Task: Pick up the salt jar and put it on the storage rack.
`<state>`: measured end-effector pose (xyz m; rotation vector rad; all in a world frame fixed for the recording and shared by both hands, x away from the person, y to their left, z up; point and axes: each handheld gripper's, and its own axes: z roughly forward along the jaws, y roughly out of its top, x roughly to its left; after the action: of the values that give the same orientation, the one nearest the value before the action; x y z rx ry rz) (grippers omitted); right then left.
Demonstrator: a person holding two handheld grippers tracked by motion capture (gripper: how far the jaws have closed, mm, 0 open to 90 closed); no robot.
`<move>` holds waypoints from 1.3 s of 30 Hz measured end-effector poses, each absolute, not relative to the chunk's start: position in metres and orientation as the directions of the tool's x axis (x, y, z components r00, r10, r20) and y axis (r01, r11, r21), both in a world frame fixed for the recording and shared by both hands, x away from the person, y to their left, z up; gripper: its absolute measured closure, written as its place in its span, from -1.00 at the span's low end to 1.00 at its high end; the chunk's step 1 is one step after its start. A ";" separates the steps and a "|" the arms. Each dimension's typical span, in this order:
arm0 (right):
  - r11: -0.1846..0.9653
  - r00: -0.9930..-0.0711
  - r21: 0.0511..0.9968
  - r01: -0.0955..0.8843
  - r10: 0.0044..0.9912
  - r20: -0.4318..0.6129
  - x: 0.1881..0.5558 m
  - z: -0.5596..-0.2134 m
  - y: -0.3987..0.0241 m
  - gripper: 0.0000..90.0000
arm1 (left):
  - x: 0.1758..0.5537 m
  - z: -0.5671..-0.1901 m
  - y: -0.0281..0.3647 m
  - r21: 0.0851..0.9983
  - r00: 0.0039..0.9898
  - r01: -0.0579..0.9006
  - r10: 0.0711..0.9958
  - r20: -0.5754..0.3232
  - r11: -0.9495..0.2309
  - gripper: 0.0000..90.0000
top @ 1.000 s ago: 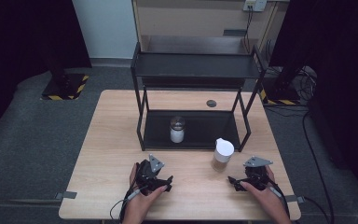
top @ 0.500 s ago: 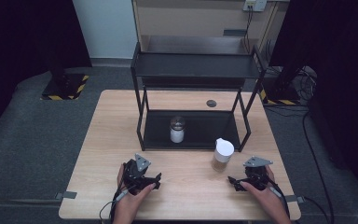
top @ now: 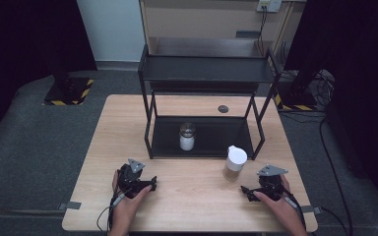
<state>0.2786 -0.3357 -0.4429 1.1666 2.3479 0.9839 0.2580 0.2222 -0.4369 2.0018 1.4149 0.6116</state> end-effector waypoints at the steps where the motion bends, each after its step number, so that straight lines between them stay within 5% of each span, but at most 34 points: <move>1: 0.423 -0.605 0.712 0.561 0.797 0.003 0.278 -0.443 -0.336 -0.97 | 0.259 -0.438 0.224 0.702 0.319 0.670 0.947 0.020 -0.241 -0.88; 39: 0.395 -0.564 0.711 0.582 0.826 0.002 0.270 -0.443 -0.329 -0.98 | 0.269 -0.444 0.234 0.709 0.326 0.667 0.945 0.000 -0.230 -1.00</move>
<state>0.2697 -0.3294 -0.4427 1.2193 2.3072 0.9645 0.2694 0.2342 -0.4440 1.9836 1.4140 0.5876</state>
